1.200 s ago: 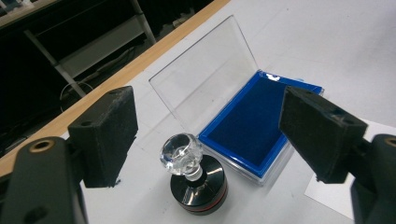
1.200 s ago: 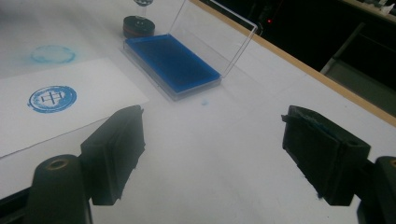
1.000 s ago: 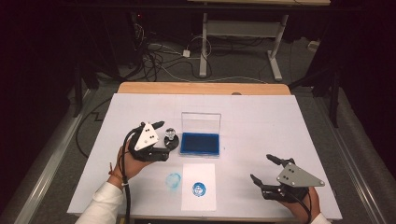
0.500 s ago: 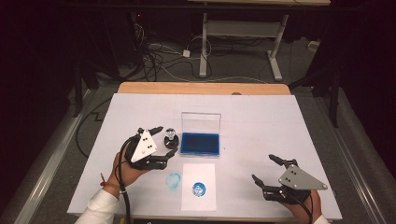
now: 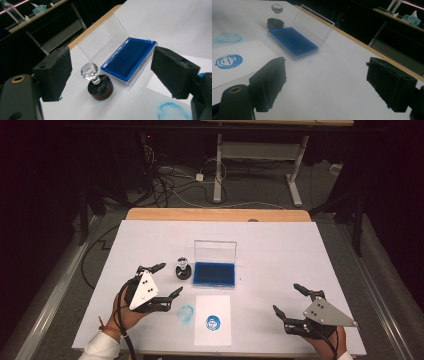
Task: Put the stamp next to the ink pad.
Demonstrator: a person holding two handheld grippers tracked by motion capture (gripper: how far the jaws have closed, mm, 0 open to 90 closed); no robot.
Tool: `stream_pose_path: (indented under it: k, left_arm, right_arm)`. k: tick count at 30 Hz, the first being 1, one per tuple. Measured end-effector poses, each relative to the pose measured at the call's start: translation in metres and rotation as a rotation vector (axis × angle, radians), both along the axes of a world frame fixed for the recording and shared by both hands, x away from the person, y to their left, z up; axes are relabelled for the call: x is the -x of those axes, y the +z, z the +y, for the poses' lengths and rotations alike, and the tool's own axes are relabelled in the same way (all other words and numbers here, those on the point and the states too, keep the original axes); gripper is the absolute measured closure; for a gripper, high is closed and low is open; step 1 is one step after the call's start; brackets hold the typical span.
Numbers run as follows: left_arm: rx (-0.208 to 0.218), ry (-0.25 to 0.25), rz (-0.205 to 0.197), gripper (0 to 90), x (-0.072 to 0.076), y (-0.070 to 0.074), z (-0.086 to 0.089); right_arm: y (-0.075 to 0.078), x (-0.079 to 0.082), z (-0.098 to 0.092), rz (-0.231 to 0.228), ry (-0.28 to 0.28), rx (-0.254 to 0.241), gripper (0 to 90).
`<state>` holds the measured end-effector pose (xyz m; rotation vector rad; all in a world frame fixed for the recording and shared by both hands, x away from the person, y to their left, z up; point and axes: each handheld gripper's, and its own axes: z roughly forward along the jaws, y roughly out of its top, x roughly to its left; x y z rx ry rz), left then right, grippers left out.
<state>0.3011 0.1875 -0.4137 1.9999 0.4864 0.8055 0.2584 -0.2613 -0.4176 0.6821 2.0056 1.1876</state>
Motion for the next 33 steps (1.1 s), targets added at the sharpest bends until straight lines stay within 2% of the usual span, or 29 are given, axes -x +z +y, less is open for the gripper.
stream_pose_path:
  k: [6, 9, 12, 15, 19, 25, 29, 33]
  left_arm:
    - [-0.005, 0.012, 0.019, 16.2, 0.005, -0.009, 0.005]
    - [-0.023, 0.019, 0.024, 16.3, 0.008, -0.014, 0.008]
    - [-0.027, 0.028, 0.005, 16.2, 0.013, -0.019, 0.011]
    - [-0.039, 0.026, 0.012, 16.3, 0.016, -0.024, 0.013]
    - [-0.065, 0.025, 0.031, 16.2, 0.019, -0.032, 0.016]
    - [-0.056, 0.038, 0.067, 16.3, 0.018, -0.044, 0.023]
    - [-0.067, 0.048, 0.105, 16.3, 0.017, -0.052, 0.026]
    - [-0.083, 0.038, 0.137, 16.2, 0.02, -0.059, 0.027]
  right_arm:
    - [0.0, 0.001, -0.002, -0.009, -0.024, -0.011, 15.4]
    - [0.0, 0.002, -0.002, -0.015, -0.028, -0.011, 15.4]
    - [-0.001, 0.002, -0.002, -0.015, -0.031, -0.007, 15.5]
    - [-0.002, 0.002, -0.002, -0.014, -0.034, -0.006, 15.5]
    - [-0.003, 0.004, -0.003, -0.018, -0.036, 0.001, 15.6]
    - [-0.006, 0.003, -0.004, -0.012, -0.042, 0.001, 15.6]
    - [-0.009, 0.003, -0.004, -0.007, -0.033, 0.009, 15.7]
    - [-0.013, 0.003, -0.002, 0.005, -0.027, 0.011, 15.6]
